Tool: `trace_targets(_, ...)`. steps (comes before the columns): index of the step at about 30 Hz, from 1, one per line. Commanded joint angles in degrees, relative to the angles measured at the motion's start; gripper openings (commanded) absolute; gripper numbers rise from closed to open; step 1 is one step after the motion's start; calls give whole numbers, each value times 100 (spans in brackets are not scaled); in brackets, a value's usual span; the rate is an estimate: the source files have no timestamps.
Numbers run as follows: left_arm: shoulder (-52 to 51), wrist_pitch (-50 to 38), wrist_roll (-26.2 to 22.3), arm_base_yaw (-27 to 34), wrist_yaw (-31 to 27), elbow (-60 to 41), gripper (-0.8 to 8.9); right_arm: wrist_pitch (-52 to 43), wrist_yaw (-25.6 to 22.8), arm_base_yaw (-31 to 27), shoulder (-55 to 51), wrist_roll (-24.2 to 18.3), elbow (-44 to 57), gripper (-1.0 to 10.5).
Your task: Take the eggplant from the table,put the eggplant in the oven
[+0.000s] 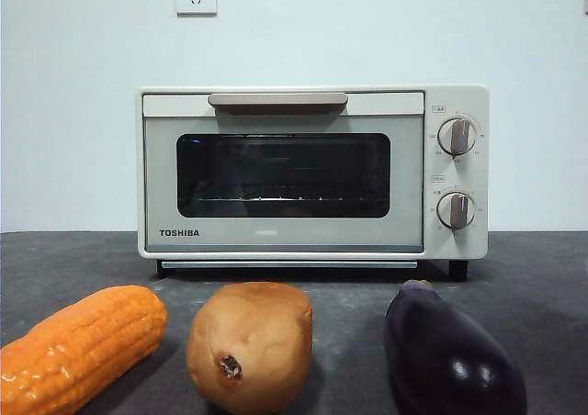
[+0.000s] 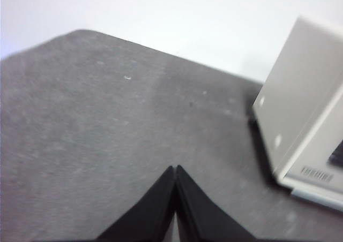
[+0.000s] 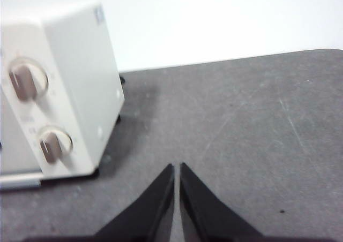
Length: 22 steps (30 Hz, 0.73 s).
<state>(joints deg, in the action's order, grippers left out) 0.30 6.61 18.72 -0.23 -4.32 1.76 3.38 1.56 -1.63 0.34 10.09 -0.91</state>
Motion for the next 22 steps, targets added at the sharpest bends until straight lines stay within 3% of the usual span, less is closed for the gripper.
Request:
trace_targets(1, -11, -155, 824, 15, 33, -52, 4, -254, 15, 0, -13, 581, 9, 4)
trace_targets(5, -4, 7, 901, 15, 448, 61, 4, -380, 28, 0, -13, 1010, -20, 4)
trace_targets(10, 87, 660, 920, 15, 957, 435, 4, 146, 210, 0, -7, 1266, -448, 4)
trace_targets(17, 728, 1045, 896, 15, 1517, 1335, 4, 1499, 210, -2, 334, 1196, -1685, 4)
trace_targets(22, 1521, 1104, 691, 15, 1886, 2118, 4, 1998, 457, -2, 883, 870, -2625, 4)
